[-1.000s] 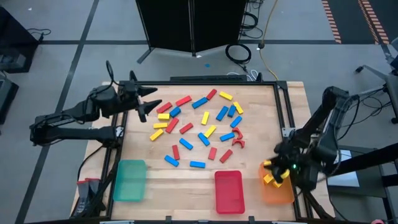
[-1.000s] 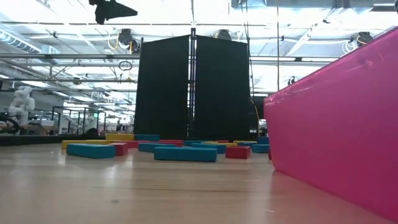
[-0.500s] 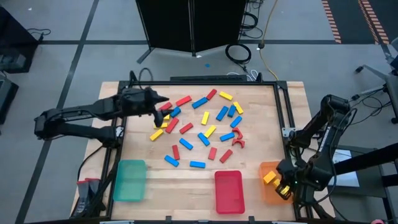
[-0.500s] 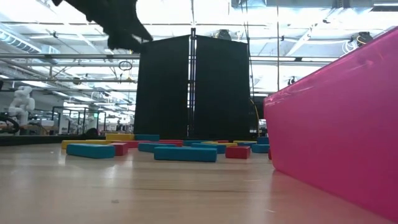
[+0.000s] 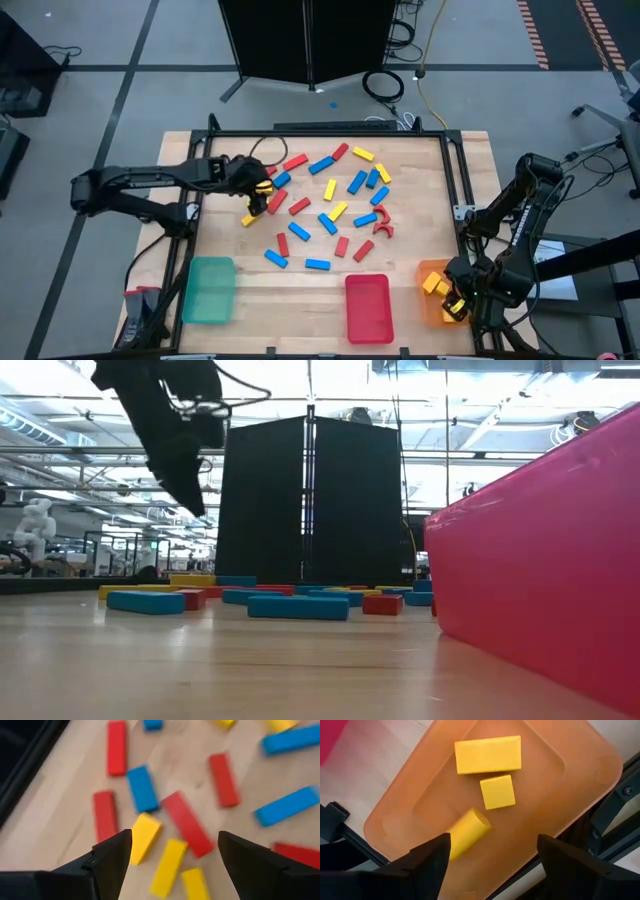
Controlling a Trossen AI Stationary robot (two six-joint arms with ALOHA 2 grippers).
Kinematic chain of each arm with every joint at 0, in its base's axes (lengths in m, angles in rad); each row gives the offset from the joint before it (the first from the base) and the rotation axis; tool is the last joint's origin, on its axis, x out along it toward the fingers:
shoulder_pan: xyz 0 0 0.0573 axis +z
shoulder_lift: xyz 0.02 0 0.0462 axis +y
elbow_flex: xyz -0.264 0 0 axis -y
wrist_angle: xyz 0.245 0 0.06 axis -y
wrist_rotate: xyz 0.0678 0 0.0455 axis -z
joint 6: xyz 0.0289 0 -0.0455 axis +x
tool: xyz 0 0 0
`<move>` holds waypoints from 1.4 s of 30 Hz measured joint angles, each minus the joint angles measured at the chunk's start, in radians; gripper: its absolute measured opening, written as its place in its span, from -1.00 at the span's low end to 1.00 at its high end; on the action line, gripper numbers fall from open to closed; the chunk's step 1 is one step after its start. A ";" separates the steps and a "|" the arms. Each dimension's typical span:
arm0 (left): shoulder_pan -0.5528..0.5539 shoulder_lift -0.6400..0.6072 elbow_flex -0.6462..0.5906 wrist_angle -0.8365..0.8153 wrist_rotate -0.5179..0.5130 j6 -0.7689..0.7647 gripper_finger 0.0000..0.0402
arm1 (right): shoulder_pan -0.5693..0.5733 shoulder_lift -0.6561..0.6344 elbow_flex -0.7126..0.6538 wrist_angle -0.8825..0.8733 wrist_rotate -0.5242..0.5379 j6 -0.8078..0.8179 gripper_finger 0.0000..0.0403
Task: Sort blocks
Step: Put the yellow block into the orange bin
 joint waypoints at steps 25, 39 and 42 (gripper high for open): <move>0.230 0.299 0.001 0.083 0.199 0.506 0.49 | -0.002 0.000 0.000 -0.015 0.000 -0.023 0.37; 0.249 0.391 0.012 0.105 0.255 0.535 -0.21 | -0.001 0.000 0.001 -0.020 -0.003 -0.013 0.21; 0.257 0.389 0.014 0.112 0.252 0.537 -0.38 | -0.002 0.000 0.001 -0.025 -0.003 -0.011 0.11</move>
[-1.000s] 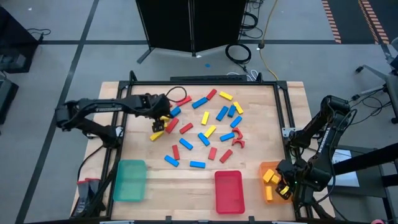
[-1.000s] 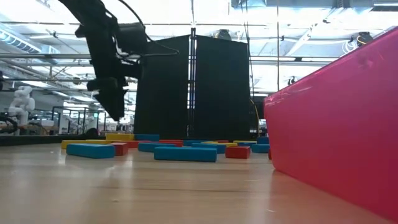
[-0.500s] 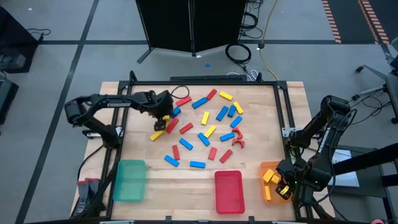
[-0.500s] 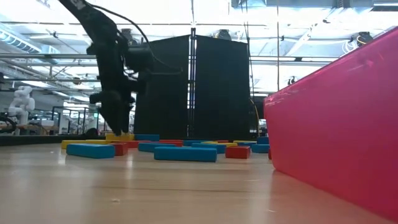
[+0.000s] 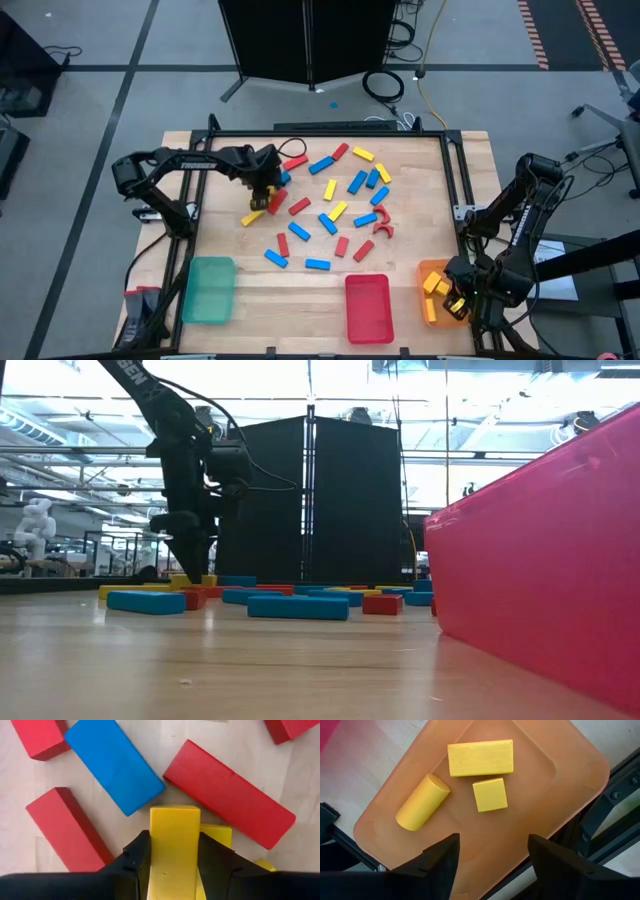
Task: Sort blocks
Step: Put the yellow block into the orange bin
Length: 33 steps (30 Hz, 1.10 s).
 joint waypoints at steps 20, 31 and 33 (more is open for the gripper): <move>0.000 -0.297 0.196 0.199 0.026 -0.412 -0.38 | -0.128 -0.164 0.000 -0.114 0.857 0.008 -0.18; -0.106 -0.377 0.197 0.829 0.127 -0.665 -0.38 | -0.397 -0.392 0.000 0.025 1.281 -0.425 -0.18; -0.136 -0.360 0.197 0.887 0.127 -0.679 -0.38 | -0.435 -0.426 0.000 0.167 1.283 -0.648 -0.18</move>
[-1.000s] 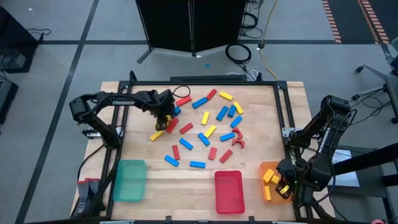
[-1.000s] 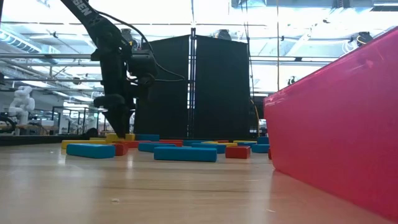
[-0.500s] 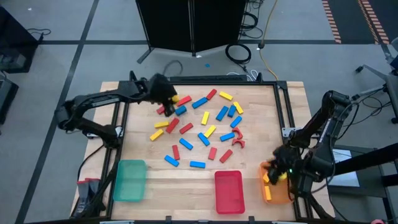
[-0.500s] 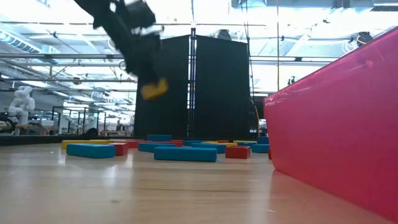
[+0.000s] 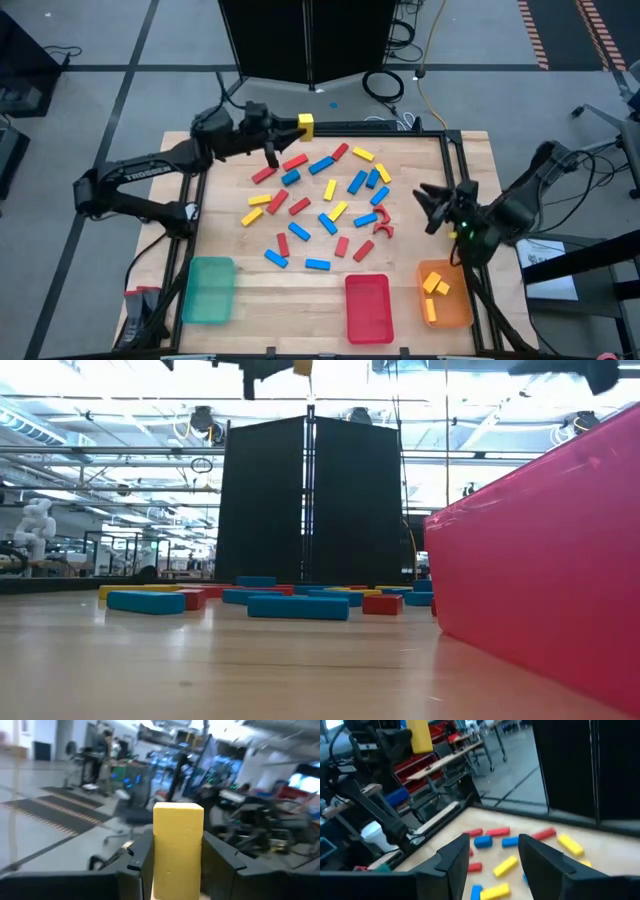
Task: Sort blocks
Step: Put the yellow block into the orange bin
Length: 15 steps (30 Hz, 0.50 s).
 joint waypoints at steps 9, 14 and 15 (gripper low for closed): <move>-0.103 0.121 0.000 0.272 0.000 -0.042 -0.38 | -0.173 -0.038 0.000 0.772 -0.169 -1.022 -0.02; -0.129 0.160 0.000 0.369 -0.001 -0.089 -0.38 | -0.240 -0.036 0.000 0.926 -0.185 -1.217 0.20; -0.134 0.165 0.000 0.380 -0.001 -0.090 -0.38 | -0.252 -0.036 0.000 0.941 -0.187 -1.230 0.24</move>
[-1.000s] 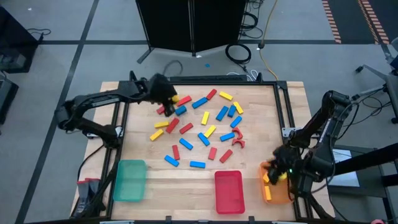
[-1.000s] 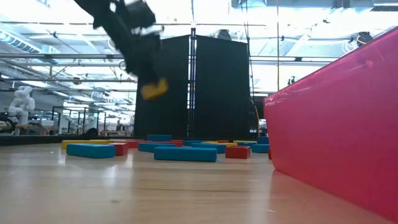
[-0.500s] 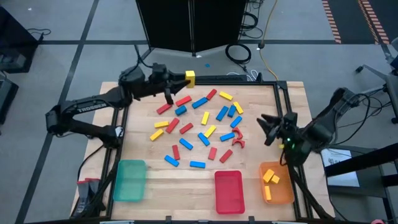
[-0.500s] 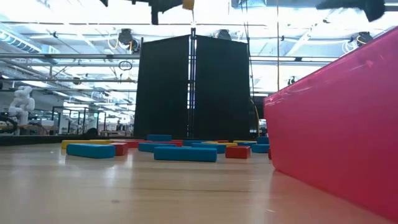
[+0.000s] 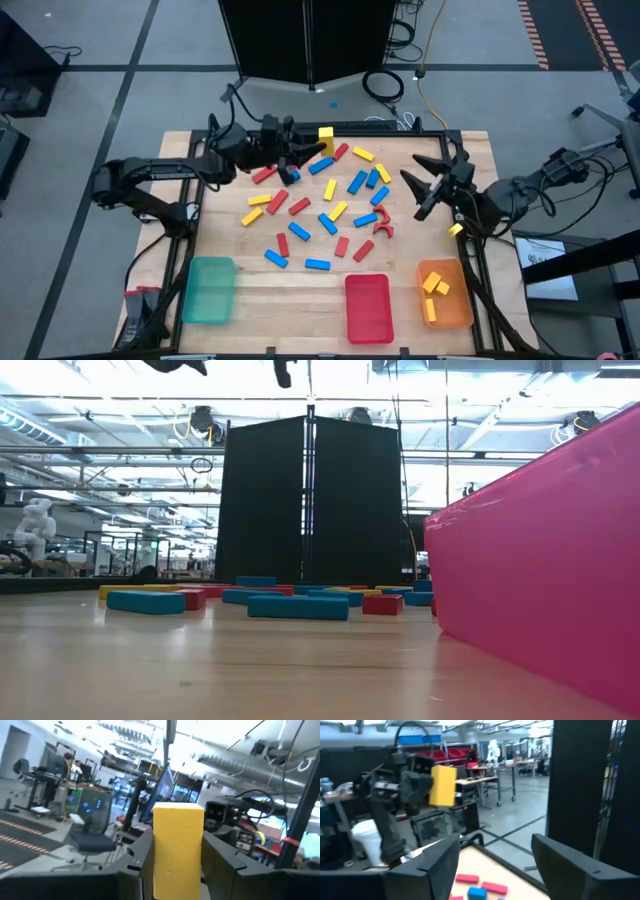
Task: Sort blocks
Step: Put the yellow block into the orange bin
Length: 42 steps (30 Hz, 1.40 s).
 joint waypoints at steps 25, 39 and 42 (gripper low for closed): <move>-0.031 0.011 0.000 0.002 0.002 0.003 -0.38 | -0.436 0.281 0.000 0.322 -0.706 0.118 0.32; -0.049 0.011 0.000 -0.006 0.005 0.041 -0.38 | -0.505 0.471 0.269 0.097 -0.898 0.086 0.32; -0.051 0.011 0.000 -0.005 0.005 0.053 -0.38 | -0.505 0.491 0.297 0.058 -0.898 0.080 0.32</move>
